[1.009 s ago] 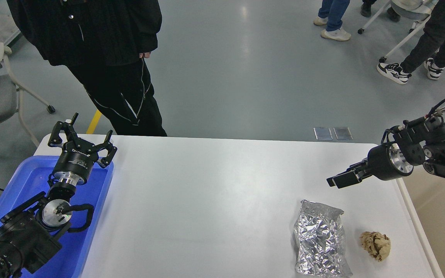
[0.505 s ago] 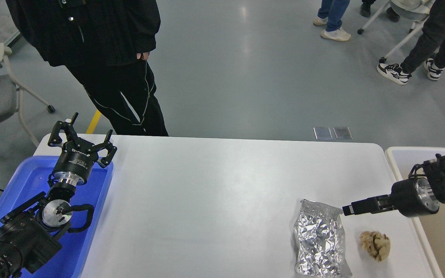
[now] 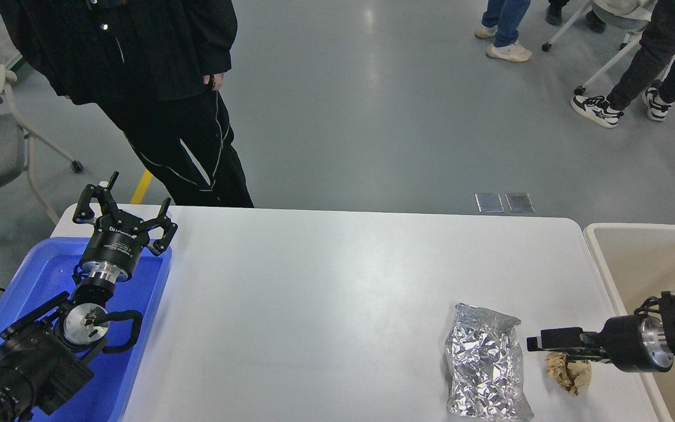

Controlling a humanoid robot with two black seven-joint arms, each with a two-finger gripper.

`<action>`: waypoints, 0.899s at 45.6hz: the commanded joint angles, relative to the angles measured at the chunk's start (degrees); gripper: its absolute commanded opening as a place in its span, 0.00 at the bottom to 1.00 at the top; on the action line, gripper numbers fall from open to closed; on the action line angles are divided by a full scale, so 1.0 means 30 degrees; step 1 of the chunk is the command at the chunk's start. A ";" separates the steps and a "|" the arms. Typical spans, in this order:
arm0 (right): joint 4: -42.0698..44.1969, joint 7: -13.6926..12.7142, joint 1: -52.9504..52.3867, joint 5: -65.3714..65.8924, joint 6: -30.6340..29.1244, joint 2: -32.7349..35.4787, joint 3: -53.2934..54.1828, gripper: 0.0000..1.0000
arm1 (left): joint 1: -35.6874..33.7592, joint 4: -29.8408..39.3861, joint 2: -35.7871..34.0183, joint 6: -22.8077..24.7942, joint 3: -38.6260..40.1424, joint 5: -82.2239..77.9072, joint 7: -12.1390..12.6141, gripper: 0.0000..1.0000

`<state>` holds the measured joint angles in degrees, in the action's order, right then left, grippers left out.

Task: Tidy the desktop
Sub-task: 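Lower the right gripper onto the silver foil wrapper and close it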

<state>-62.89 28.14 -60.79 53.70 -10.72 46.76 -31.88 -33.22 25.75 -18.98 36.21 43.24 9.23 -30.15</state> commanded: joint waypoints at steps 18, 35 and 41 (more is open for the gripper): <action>0.0690 -0.0121 0.1687 -0.0235 0.0702 -0.1262 0.0988 1.00 | -0.0001 0.0001 0.0000 -0.0001 0.0001 0.0001 0.0000 1.00; 0.2243 -0.0121 0.3122 -0.0293 0.0702 -0.2522 0.1983 1.00 | -0.0001 0.0001 0.0000 -0.0001 0.0001 0.0001 0.0000 1.00; 0.2945 -0.0121 0.3416 -0.0293 0.0760 -0.2960 0.2189 1.00 | -0.0001 -0.0028 0.0000 0.0028 0.0001 0.0001 0.0000 1.00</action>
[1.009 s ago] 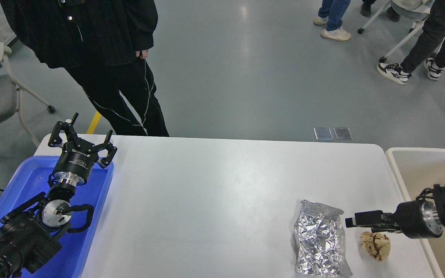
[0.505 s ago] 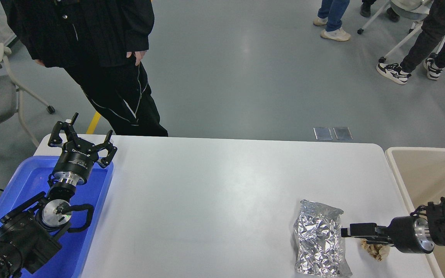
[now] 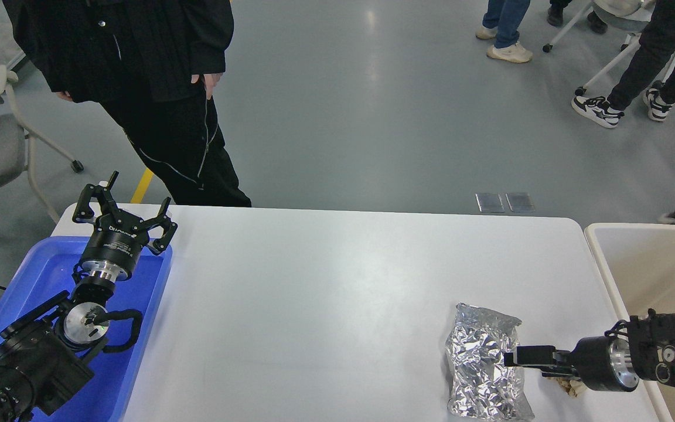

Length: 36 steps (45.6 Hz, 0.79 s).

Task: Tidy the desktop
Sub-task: 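Lower the right gripper onto the silver foil wrapper and close it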

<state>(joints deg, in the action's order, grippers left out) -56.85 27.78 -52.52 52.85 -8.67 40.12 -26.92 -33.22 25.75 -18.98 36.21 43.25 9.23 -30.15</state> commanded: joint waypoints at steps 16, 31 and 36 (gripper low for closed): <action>0.1461 0.0057 0.0983 0.0020 0.0488 -0.1126 0.0535 1.00 | 0.0000 0.0001 0.0000 -0.0001 -0.0002 0.0000 0.0000 1.00; 0.1490 0.0174 0.1189 0.0343 0.0956 -0.1537 0.0476 0.83 | 0.0000 0.0001 0.0000 -0.0001 -0.0002 0.0000 0.0000 1.00; 0.1608 0.0203 0.1218 0.0372 0.1074 -0.1654 0.0301 0.72 | 0.0000 0.0001 0.0000 -0.0001 -0.0002 0.0000 0.0000 1.00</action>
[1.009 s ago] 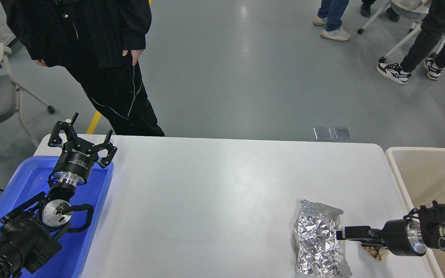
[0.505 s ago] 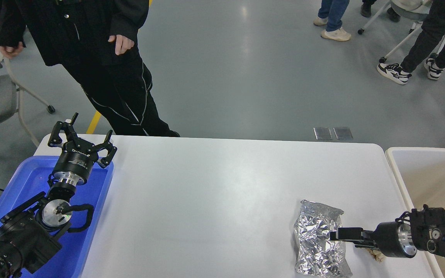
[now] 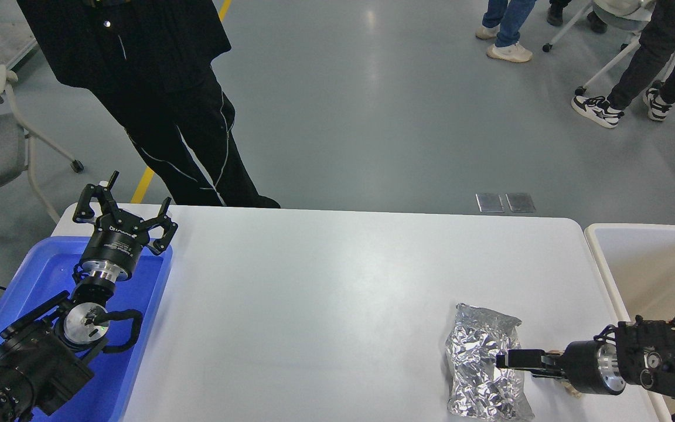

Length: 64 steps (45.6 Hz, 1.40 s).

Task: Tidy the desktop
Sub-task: 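Lower the right gripper onto the silver foil wrapper and close it, then lift the foil wrapper with the right gripper and carry it toward the bin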

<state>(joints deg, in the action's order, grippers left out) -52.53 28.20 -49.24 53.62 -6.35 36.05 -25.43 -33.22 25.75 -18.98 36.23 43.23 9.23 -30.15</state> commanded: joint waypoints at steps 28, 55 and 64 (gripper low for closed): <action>0.0841 0.0064 0.0183 0.1611 0.0680 -0.0356 -0.0428 0.00 | 0.0000 0.0001 0.0000 -0.0006 0.0004 0.0001 0.0000 1.00; -0.1999 0.0269 -0.3096 0.1288 0.0475 0.2337 0.0041 0.00 | 0.0000 0.0001 0.0000 -0.0006 0.0004 0.0001 0.0000 1.00; -0.4840 0.0298 -0.6202 0.1259 -0.0461 0.5061 0.0713 0.00 | 0.0000 0.0001 0.0000 0.0023 0.0004 0.0001 0.0000 1.00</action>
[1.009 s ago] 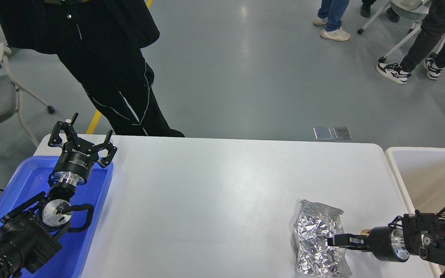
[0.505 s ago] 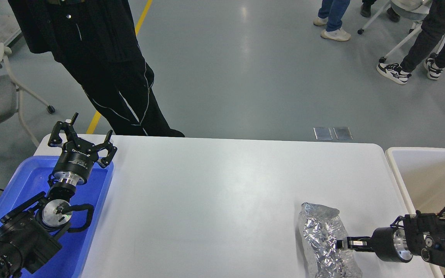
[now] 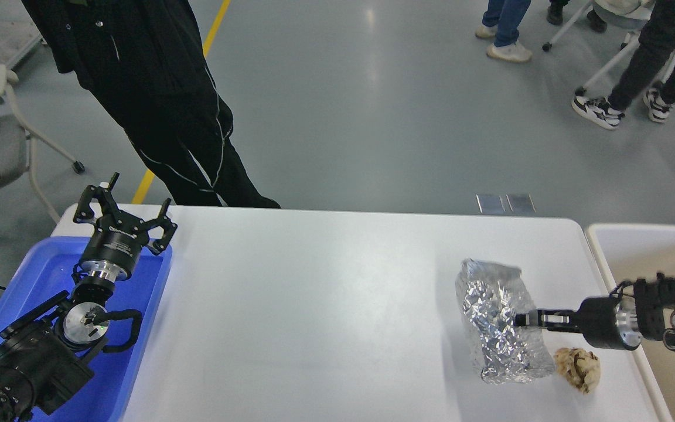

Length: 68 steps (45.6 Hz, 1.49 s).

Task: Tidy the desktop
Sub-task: 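Lift the foil wrapper with the right gripper and carry it toward the bin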

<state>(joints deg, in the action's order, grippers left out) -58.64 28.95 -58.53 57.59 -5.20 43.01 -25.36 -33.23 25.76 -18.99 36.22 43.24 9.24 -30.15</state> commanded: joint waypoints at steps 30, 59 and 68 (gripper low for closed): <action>-0.3628 -0.0011 -0.8089 -0.1561 -0.6969 0.6142 0.5203 0.00 | 0.0003 -0.0001 0.0001 0.0025 -0.0001 -0.0002 0.0000 1.00; 1.4176 -0.0303 -0.4430 -0.5867 -0.6969 0.2132 0.4793 0.00 | 0.0003 -0.0001 0.0001 -0.0004 -0.0001 -0.0002 0.0000 1.00; 1.9778 -0.0478 -0.1617 -0.5956 -0.6735 -0.0419 0.4822 0.00 | 0.0003 -0.0001 0.0001 -0.0003 -0.0001 -0.0002 0.0000 1.00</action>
<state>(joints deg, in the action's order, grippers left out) -20.08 28.18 -72.05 41.76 -25.98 49.88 -10.81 -33.22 25.75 -18.98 36.23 43.24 9.23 -30.15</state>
